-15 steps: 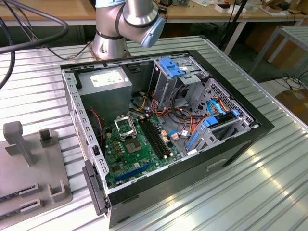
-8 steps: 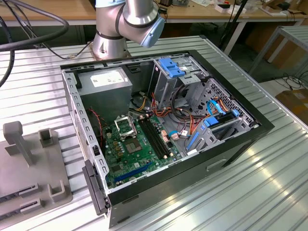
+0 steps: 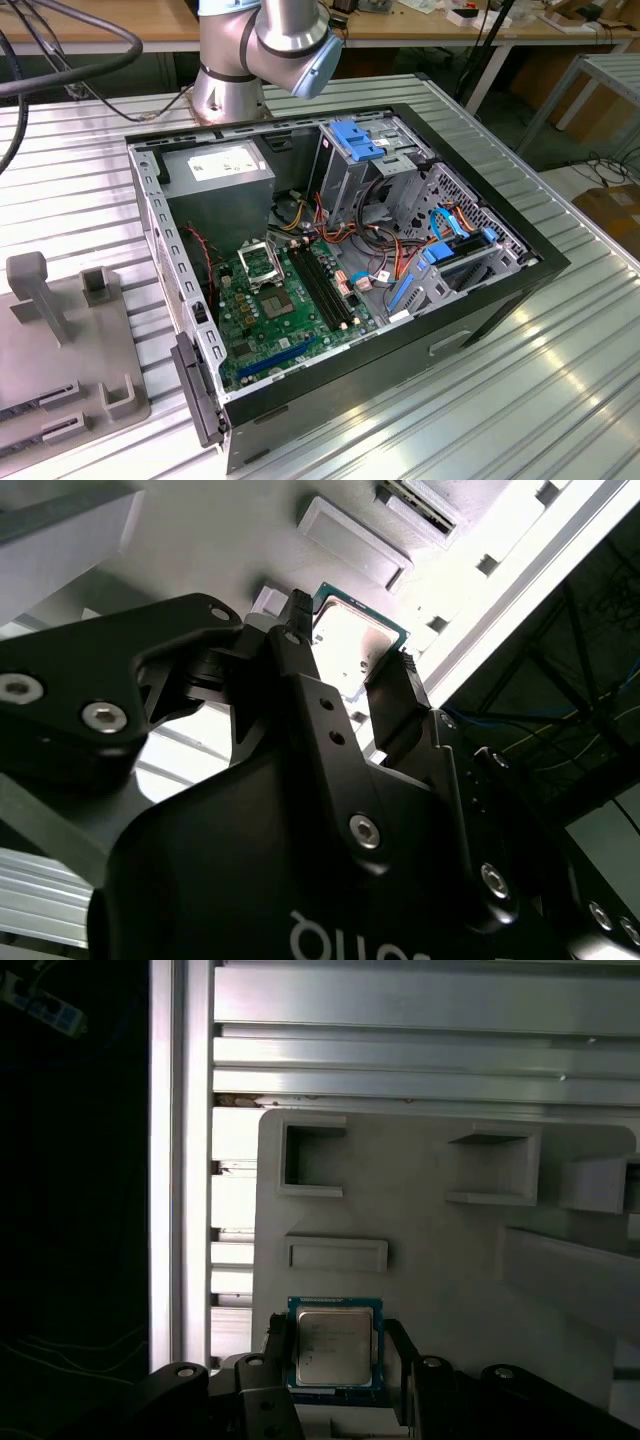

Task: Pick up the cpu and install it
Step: 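Pick up the cpu and move it towards the insertion slot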

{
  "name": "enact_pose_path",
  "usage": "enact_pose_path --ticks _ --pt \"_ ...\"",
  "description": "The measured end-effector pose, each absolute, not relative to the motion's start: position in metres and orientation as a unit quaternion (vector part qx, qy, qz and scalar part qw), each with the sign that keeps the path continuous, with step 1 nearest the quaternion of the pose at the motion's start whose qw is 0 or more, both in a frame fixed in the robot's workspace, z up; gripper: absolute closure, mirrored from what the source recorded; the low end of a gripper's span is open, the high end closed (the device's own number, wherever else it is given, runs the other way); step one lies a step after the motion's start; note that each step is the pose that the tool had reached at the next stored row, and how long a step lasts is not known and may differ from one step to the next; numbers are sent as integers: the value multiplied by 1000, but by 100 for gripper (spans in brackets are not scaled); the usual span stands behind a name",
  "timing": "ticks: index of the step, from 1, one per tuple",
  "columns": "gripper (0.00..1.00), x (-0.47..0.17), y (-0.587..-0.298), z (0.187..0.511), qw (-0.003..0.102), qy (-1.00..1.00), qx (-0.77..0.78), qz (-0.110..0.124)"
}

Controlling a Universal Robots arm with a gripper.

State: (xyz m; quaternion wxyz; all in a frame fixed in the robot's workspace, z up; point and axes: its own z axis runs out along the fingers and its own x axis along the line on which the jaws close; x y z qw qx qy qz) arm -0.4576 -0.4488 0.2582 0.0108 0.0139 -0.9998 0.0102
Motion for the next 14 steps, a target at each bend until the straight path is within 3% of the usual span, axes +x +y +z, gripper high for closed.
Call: enact_pose_path --ticks 14 --pt "53 -458 -449 264 11 -1000 14 10"
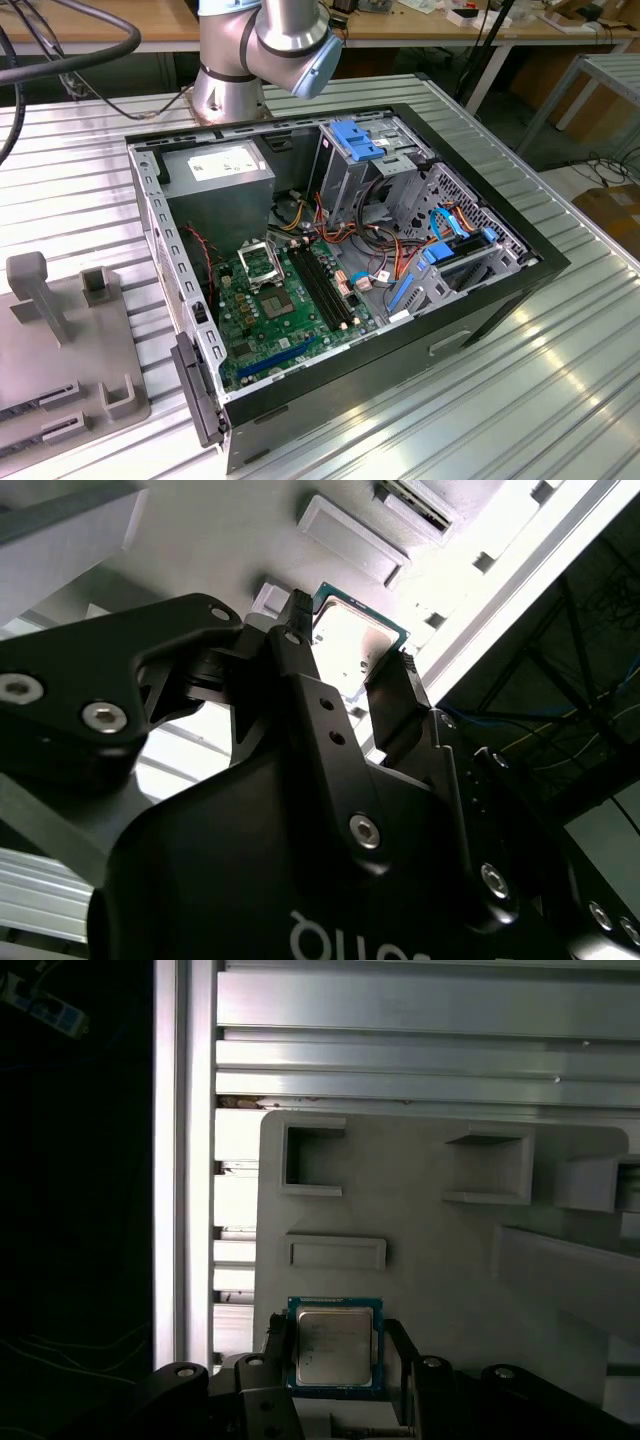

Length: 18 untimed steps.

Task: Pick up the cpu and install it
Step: 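Pick up the cpu and move it towards the insertion slot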

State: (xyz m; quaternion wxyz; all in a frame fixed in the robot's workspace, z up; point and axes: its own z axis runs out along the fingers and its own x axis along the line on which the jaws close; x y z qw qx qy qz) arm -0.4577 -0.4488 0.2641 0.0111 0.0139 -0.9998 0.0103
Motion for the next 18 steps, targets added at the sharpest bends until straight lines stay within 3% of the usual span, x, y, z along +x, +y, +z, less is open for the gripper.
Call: enact_pose_path --ticks 18 --pt "53 -457 -449 270 12 -1000 14 10"
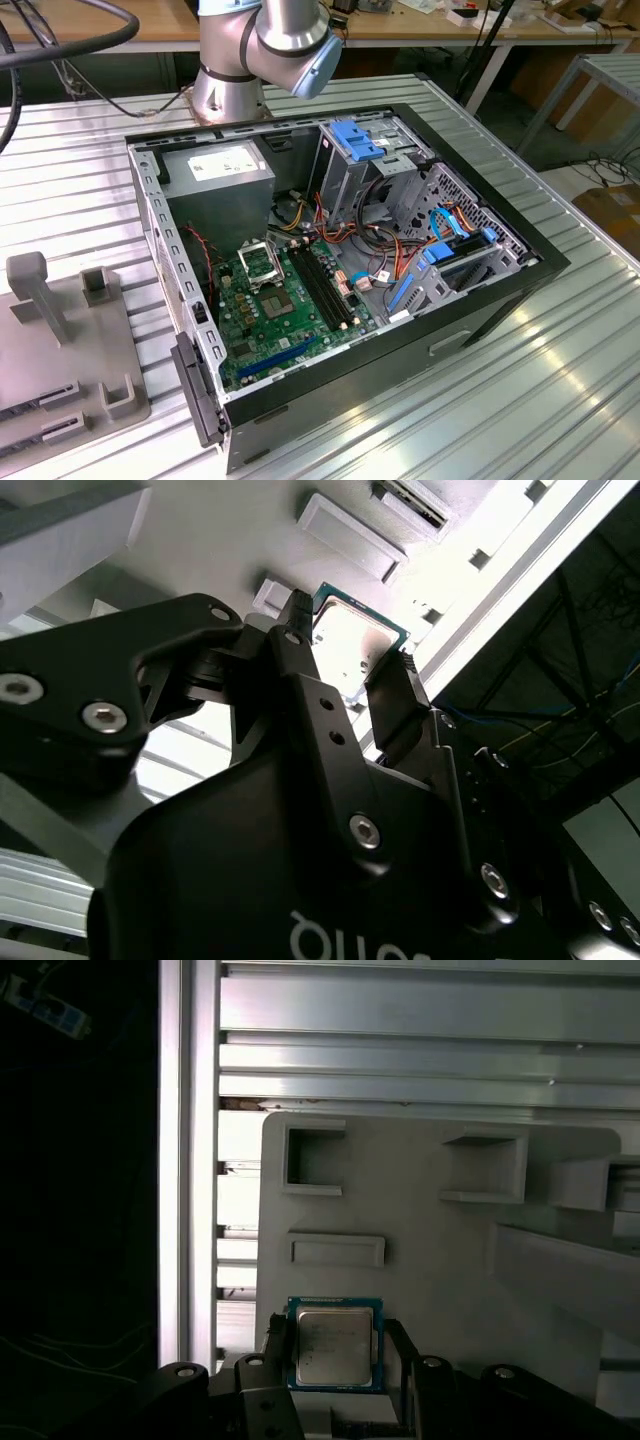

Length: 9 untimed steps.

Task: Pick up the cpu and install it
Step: 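Pick up the cpu and move it towards the insertion slot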

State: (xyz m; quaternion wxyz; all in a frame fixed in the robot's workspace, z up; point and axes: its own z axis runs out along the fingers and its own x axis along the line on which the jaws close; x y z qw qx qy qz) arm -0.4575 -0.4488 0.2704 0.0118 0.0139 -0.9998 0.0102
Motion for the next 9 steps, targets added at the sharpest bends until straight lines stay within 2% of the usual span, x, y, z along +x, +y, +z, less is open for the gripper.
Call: enact_pose_path --ticks 9 --pt "53 -457 -449 283 15 -1000 14 10"
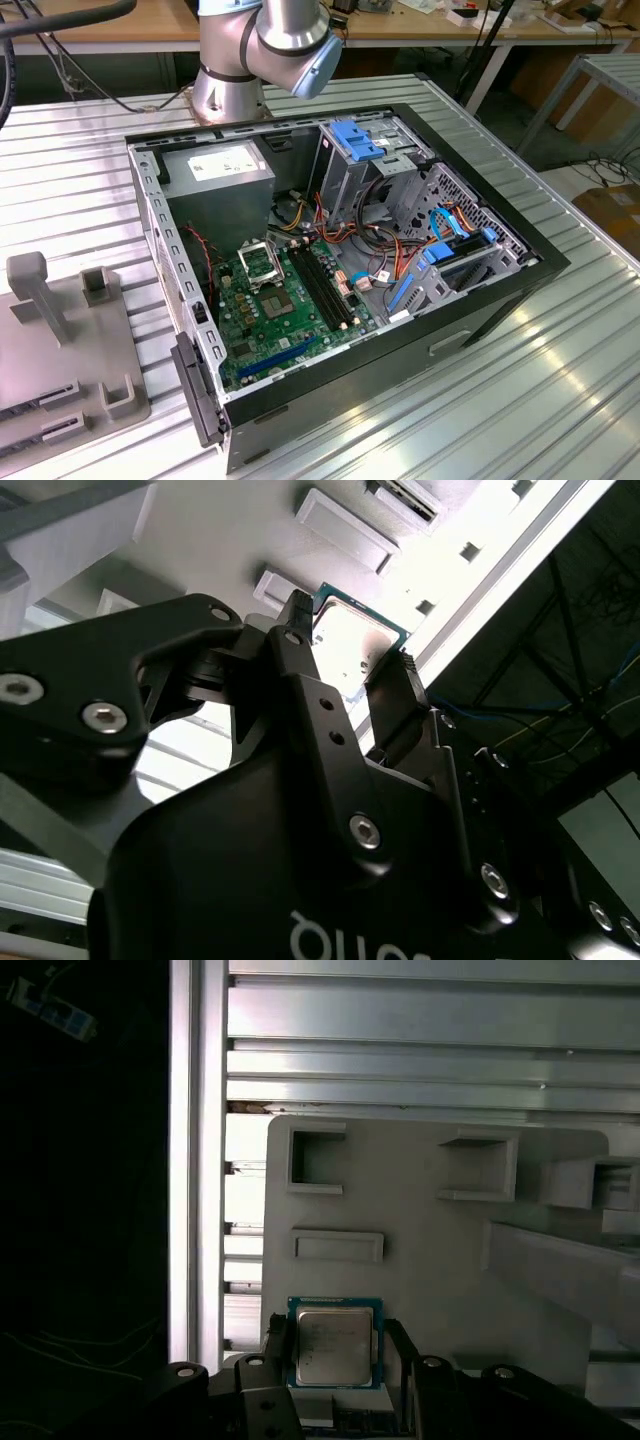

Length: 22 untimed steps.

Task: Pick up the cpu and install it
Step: 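Pick up the cpu and move it towards the insertion slot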

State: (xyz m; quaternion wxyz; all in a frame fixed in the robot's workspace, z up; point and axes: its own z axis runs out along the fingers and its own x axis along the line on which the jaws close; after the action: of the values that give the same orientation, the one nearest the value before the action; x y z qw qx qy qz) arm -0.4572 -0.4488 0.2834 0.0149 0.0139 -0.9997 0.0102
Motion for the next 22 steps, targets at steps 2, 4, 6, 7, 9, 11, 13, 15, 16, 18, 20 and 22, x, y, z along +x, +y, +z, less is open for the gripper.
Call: enact_pose_path --ticks 2,4,6,7,9,11,13,15,16,18,20,22 --pt "53 -457 -449 284 15 -1000 14 10" --pt "53 -457 -449 284 15 -1000 14 10" --pt "53 -457 -449 285 15 -1000 14 10" --pt "53 -457 -449 285 15 -1000 14 10" --pt "53 -457 -449 285 15 -1000 14 10" --pt "53 -457 -449 286 15 -1000 14 10" --pt "53 -457 -449 286 15 -1000 14 10" --pt "53 -457 -449 286 15 -1000 14 10" --pt "53 -457 -449 287 16 -1000 14 10" --pt "53 -457 -449 287 16 -1000 14 10" --pt "53 -457 -449 288 16 -1000 14 10" --pt "53 -457 -449 288 16 -1000 14 10"
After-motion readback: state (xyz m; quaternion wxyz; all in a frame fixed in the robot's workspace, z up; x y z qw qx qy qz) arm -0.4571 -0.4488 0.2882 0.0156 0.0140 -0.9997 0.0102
